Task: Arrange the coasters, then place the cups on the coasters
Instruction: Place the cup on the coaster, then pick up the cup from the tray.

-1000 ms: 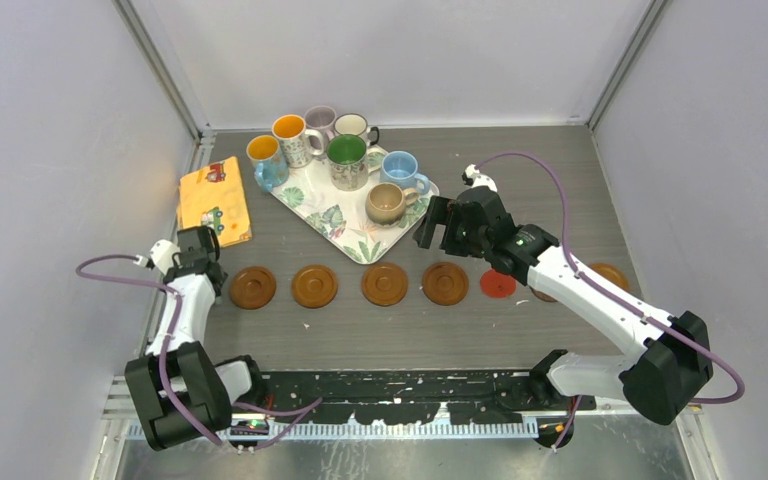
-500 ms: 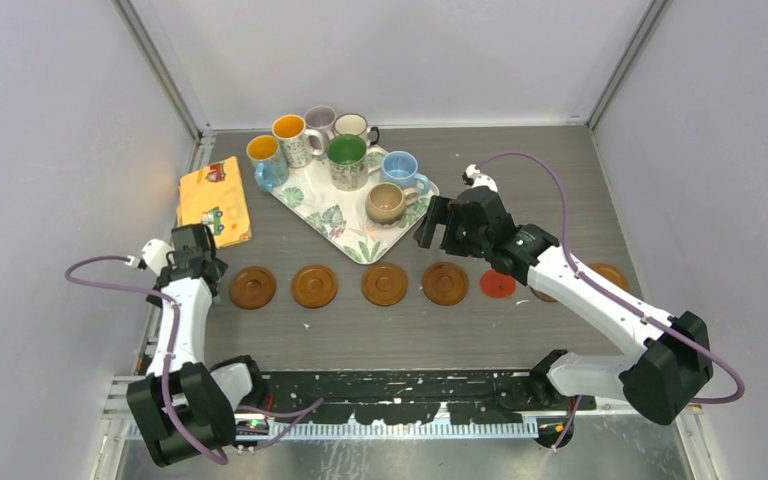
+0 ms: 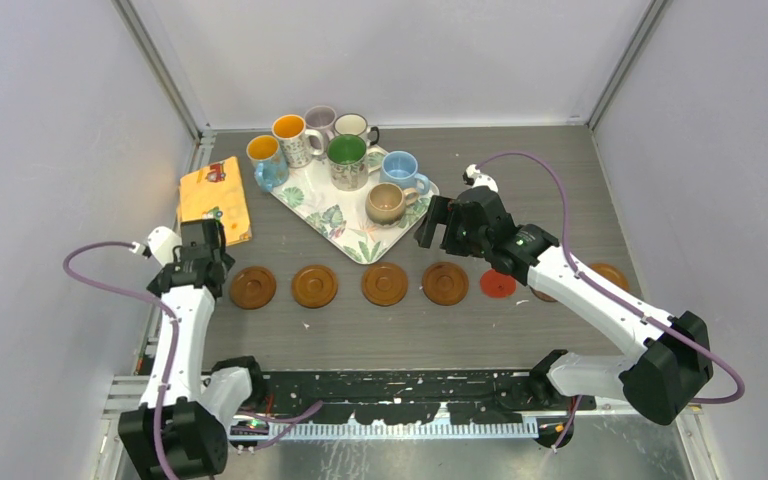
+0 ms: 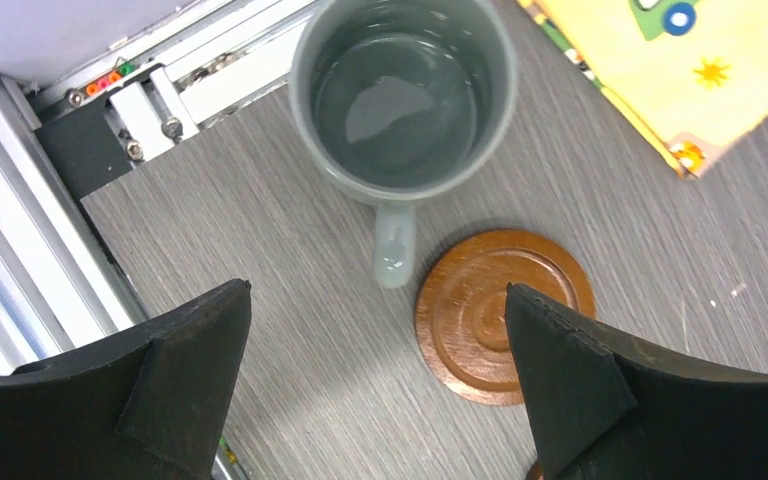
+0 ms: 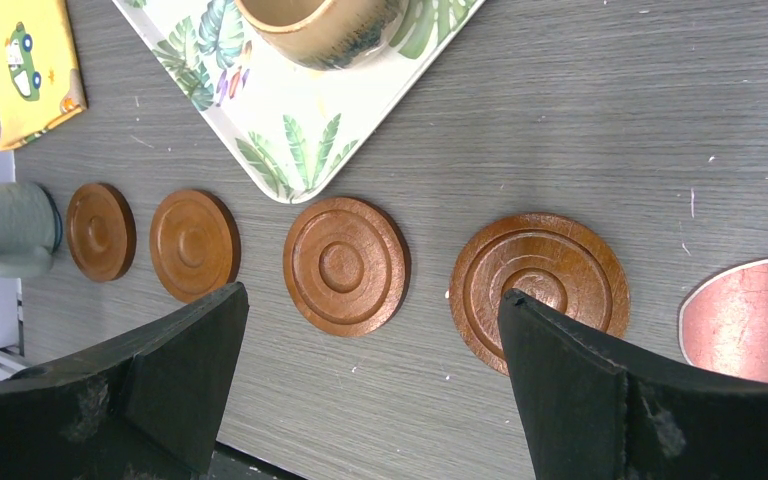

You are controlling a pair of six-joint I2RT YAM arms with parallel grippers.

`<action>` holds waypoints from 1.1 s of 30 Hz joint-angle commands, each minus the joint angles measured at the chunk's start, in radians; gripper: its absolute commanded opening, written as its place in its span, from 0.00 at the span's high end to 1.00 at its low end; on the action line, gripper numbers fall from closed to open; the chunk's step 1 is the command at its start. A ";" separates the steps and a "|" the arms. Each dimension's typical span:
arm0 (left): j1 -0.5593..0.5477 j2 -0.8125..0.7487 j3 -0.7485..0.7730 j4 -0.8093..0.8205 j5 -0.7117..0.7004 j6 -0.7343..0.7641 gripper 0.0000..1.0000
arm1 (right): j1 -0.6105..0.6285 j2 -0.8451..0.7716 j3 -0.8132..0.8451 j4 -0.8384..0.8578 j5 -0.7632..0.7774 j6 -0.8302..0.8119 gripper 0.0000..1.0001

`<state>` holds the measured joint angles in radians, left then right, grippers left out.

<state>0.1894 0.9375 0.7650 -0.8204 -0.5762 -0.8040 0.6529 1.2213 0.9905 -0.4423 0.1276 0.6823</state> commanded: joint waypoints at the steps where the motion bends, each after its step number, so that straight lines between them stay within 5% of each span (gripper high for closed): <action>1: -0.089 -0.021 0.066 -0.058 -0.099 0.006 0.00 | 0.005 -0.029 0.017 0.009 0.005 -0.014 0.00; 14: -0.439 0.123 0.198 0.002 -0.079 0.075 0.00 | 0.005 0.006 0.047 -0.021 0.086 -0.028 0.00; 24: -0.451 0.337 0.305 0.275 0.213 0.255 0.00 | 0.003 0.023 0.104 -0.070 0.190 -0.044 0.00; 33: -0.419 0.531 0.443 0.366 0.221 0.321 0.00 | -0.009 0.107 0.180 -0.085 0.189 -0.028 0.00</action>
<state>-0.2714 1.4094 1.1248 -0.5575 -0.3832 -0.5407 0.6495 1.2922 1.1019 -0.5179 0.3000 0.6525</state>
